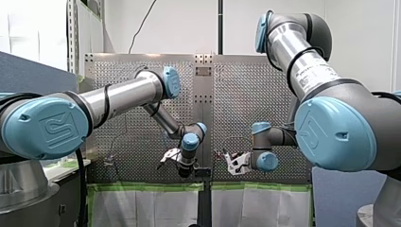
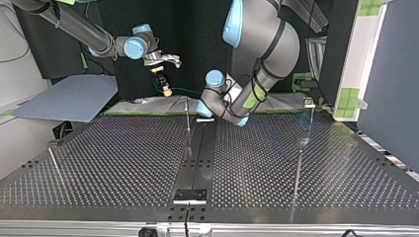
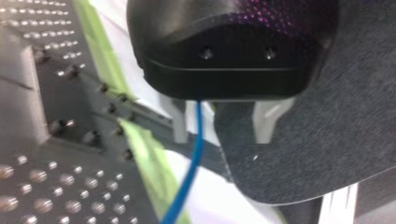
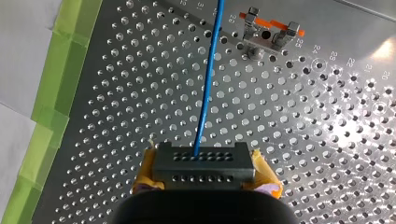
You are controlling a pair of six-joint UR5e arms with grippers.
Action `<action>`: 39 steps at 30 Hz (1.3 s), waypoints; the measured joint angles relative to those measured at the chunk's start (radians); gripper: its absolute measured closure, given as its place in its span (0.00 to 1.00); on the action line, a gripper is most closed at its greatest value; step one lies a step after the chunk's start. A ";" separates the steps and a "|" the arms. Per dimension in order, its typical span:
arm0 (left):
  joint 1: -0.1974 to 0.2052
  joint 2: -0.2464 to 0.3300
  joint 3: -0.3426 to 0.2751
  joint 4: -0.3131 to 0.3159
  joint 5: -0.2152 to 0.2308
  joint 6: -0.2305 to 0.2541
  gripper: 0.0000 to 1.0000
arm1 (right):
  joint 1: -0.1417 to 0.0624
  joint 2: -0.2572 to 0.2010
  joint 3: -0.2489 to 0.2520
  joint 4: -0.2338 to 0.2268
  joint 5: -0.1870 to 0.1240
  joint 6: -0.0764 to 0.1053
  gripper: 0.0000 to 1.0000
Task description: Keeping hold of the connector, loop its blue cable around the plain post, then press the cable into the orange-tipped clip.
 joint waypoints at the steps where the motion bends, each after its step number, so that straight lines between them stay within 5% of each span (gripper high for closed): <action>1: 0.000 0.001 -0.001 0.008 -0.009 -0.002 0.99 | 0.000 0.000 0.000 0.000 0.000 0.000 1.00; 15: -0.005 0.061 -0.077 0.109 -0.054 -0.015 0.99 | -0.010 0.000 0.000 0.005 0.004 0.005 1.00; 28: -0.029 0.193 -0.209 0.233 -0.074 -0.065 0.99 | -0.033 0.000 -0.007 0.025 0.041 0.033 1.00; 39: -0.061 0.212 -0.270 0.299 -0.123 -0.087 0.99 | -0.060 0.000 -0.009 0.035 0.051 0.053 1.00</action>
